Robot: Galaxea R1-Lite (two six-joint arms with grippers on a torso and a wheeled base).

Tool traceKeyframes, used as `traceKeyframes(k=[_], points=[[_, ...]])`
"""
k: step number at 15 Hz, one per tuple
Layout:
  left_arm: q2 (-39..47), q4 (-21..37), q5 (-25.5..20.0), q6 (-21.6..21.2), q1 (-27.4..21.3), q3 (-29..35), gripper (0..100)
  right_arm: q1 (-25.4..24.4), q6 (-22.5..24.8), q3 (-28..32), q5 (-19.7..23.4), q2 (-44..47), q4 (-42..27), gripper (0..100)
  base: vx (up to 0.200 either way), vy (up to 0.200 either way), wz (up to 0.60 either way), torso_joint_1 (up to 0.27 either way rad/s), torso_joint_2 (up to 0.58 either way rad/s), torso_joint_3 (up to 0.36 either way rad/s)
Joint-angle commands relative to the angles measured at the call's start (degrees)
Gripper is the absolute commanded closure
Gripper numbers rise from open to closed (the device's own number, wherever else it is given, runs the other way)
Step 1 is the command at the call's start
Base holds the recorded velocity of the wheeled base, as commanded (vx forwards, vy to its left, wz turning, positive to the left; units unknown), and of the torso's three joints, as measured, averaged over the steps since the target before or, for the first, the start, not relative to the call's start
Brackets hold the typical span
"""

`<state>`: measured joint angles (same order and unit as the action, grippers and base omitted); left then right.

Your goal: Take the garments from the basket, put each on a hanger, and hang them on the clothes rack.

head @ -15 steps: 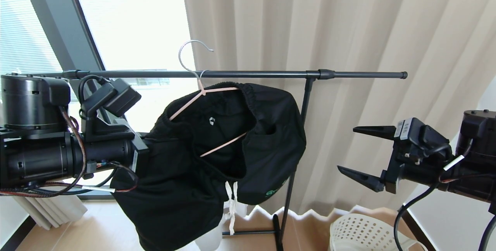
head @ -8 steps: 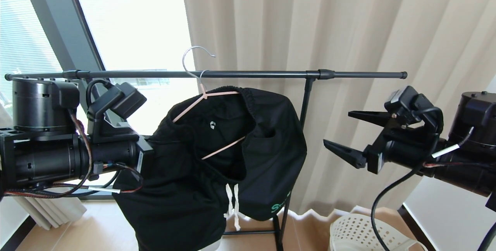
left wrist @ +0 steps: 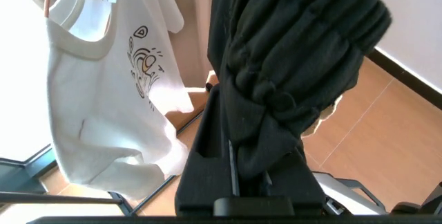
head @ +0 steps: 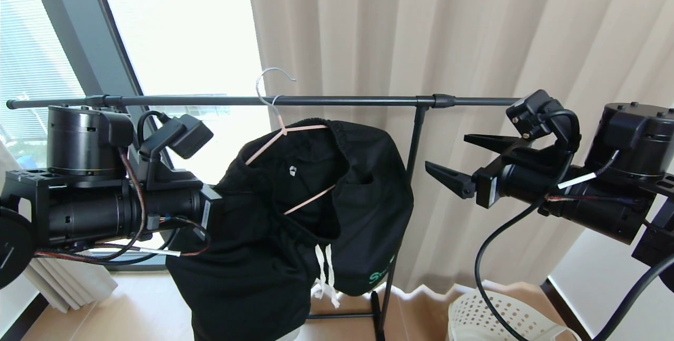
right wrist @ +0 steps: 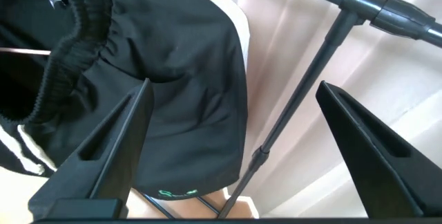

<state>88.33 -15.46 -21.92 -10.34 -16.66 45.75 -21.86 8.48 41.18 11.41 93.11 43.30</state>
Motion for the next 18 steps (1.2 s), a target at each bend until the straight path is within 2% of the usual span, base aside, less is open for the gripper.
traceKeyframes(k=[1, 9, 11, 15, 18], points=[[0.88, -0.01, 0.74, 1.28, -0.91, 0.57, 100, -0.03, 0.04, 0.04, 0.02, 0.23, 0.03, 0, 0.0, 0.0, 0.0, 0.0, 0.0, 0.0], [0.79, 0.16, 0.82, 1.81, -1.27, 0.22, 100, 0.06, 0.04, -0.05, -0.07, 1.46, 0.2, 0, 0.0, 0.0, 0.0, 0.0, 0.0, 0.0], [0.79, 0.16, 1.18, 3.13, -1.53, 0.13, 100, 0.06, 0.04, 0.04, -0.16, 1.9, 0.29, 0, 0.0, 0.0, 0.0, 0.0, 0.0, 0.0], [0.61, -0.01, 6.8, 4.62, -5.13, 0.57, 100, 0.06, 0.04, 0.13, -0.78, 2.16, 0.29, 0, 0.0, 0.0, 0.0, 0.0, 0.0, 0.0], [0.96, 0.08, 8.56, 6.21, -6.98, 1.18, 100, 0.06, 0.04, 0.22, -0.78, 2.34, 0.38, 0, 0.0, 0.0, 0.0, 0.0, 0.0, 0.0]])
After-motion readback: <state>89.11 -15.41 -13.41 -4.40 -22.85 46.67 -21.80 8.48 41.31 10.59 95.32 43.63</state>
